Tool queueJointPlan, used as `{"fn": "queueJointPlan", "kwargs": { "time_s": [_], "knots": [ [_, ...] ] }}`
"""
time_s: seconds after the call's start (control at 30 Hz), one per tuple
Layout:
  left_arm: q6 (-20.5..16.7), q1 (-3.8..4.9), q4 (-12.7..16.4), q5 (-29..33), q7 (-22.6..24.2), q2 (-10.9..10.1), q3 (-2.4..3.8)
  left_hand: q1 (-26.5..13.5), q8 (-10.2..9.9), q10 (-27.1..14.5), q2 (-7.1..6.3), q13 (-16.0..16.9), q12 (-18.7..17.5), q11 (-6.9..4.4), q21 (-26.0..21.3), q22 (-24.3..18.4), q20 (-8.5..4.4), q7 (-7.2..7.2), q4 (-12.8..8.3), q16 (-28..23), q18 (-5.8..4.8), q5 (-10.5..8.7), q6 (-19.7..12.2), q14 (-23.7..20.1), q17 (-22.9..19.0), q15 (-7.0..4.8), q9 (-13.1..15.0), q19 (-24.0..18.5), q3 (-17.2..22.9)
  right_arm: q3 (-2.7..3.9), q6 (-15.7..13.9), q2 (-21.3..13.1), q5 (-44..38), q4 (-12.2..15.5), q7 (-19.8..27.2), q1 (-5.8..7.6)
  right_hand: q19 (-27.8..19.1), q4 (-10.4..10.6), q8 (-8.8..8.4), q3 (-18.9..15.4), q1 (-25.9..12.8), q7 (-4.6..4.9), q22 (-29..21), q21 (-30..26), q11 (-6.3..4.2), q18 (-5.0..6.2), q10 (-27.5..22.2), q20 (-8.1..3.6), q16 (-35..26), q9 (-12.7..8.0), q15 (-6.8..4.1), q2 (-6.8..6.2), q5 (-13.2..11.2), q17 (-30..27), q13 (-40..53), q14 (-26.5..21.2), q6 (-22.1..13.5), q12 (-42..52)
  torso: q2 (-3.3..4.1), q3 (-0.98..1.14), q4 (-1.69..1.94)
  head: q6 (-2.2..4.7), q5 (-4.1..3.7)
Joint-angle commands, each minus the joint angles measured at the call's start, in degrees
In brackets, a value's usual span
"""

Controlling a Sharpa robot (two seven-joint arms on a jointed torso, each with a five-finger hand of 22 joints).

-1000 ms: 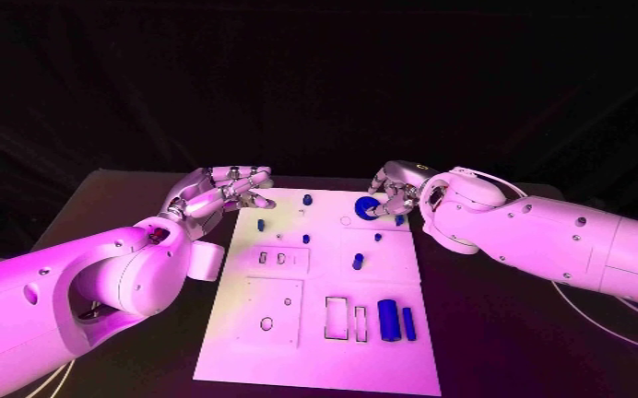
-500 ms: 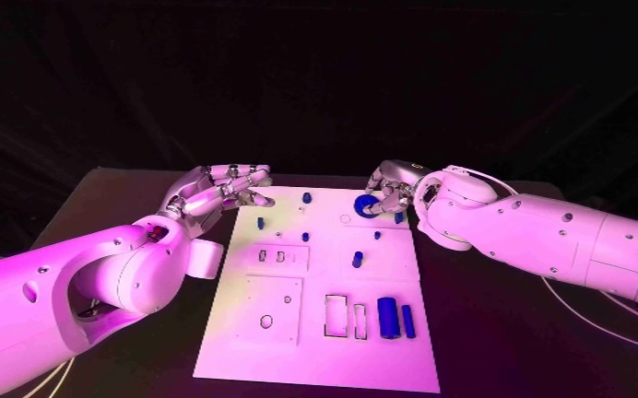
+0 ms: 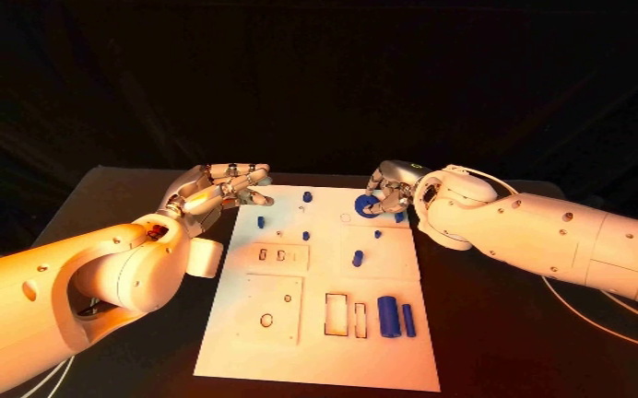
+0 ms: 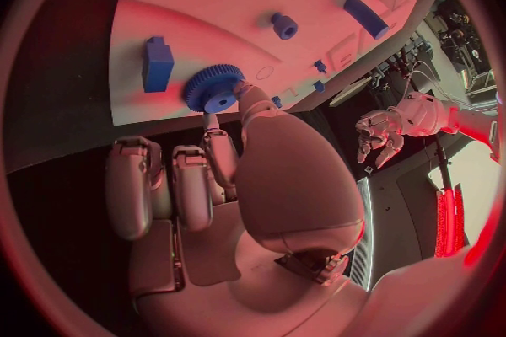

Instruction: Assemble the parts on the task board

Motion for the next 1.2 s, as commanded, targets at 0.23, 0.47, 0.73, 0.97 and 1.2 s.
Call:
{"fn": "queueJointPlan", "kwargs": {
  "time_s": [0.23, 0.47, 0.73, 0.97, 1.2],
  "knots": [
    [0.9, 0.06, 0.0, 0.1, 0.1, 0.0, 0.04, 0.1, -0.2, 0.3, 0.55, 0.1, -0.4, 0.21, 0.3, 0.1, 0.03, 0.30, 0.0, 0.2, 1.04, 0.08, 0.2, -0.6, 0.1, 0.09, 0.0, -0.3, 0.5, -0.01, 1.6, -0.1, -0.9, 0.1, 0.3, -0.07, 0.5, 0.0, 0.23, 0.3, 0.5, 0.03, 4.9, 0.3, 0.00, -0.56, 0.3, -0.11, 0.4, 0.1, 0.20, 0.09, 0.2, 10.7, 0.5, 5.1, 0.4, 0.3, 0.05, -0.01, 0.10, -0.07, -0.14],
    [0.8, 0.06, 0.0, 0.1, 0.0, 0.0, 0.04, 0.1, -0.3, 0.2, 0.56, 0.1, -0.4, 0.23, 0.3, 0.1, 0.03, 0.32, 0.0, 0.2, 1.04, 0.07, 0.2, -0.6, 0.1, 0.11, 0.0, -0.3, 0.5, -0.01, 1.8, -0.2, -1.3, 0.0, 0.3, -0.08, 0.4, -0.2, 0.11, 0.3, 0.6, 0.07, 4.9, 0.3, 0.02, -0.55, 0.0, -0.13, 0.4, 0.0, 0.19, -0.12, 0.2, 10.8, 0.3, 5.1, 0.1, 0.0, 0.04, -0.01, 0.08, -0.05, -0.08],
    [0.8, 0.06, 0.0, 0.1, -0.1, 0.0, 0.04, 0.1, -0.4, 0.2, 0.56, 0.1, -0.5, 0.28, 0.4, 0.1, 0.05, 0.37, 0.0, 0.3, 1.04, 0.07, 0.2, -0.7, 0.2, 0.14, 0.0, -0.4, 0.5, -0.01, 2.5, -0.4, -1.6, -0.1, 0.5, -0.08, 0.5, -0.6, 0.11, 0.7, 1.3, 0.19, 5.0, 0.4, 0.10, -0.59, -0.2, -0.12, 0.5, -0.1, 0.26, -0.13, 2.0, 10.9, 0.4, 5.1, -0.3, 0.1, 0.05, -0.01, 0.14, -0.18, -0.20],
    [0.7, 0.06, 0.0, 0.1, -0.2, -0.1, 0.04, 0.1, -0.4, 0.2, 0.56, 0.1, -0.5, 0.28, 0.4, 0.1, 0.05, 0.37, 0.0, 0.3, 1.04, 0.07, 0.2, -0.7, 0.2, 0.14, 0.0, -0.4, 0.5, -0.01, 3.0, -0.6, -1.6, 0.0, 0.6, -0.08, 0.6, -0.7, 0.34, 1.3, 1.5, 0.21, 5.3, 0.4, 0.10, -0.62, -0.2, -0.10, 0.5, -0.1, 0.27, -0.01, 4.3, 11.1, 0.7, 5.1, -0.2, 0.2, 0.05, -0.01, 0.12, -0.26, -0.22],
    [0.7, 0.06, 0.0, 0.1, -0.3, -0.1, 0.04, 0.1, -0.4, 0.2, 0.56, 0.1, -0.5, 0.28, 0.4, 0.1, 0.05, 0.37, 0.0, 0.3, 1.04, 0.07, 0.2, -0.7, 0.2, 0.14, 0.0, -0.4, 0.5, -0.01, 2.3, -0.4, -0.8, 0.0, 1.1, -0.09, 0.9, -1.1, 1.42, 4.0, 2.7, -0.47, 5.9, 0.9, -0.52, -0.73, 0.5, -0.42, 0.7, 0.4, -0.19, 1.82, 3.7, 11.4, 1.6, 5.2, 2.3, 1.1, 0.05, -0.05, 0.19, -0.31, -0.36]
  ]
}}
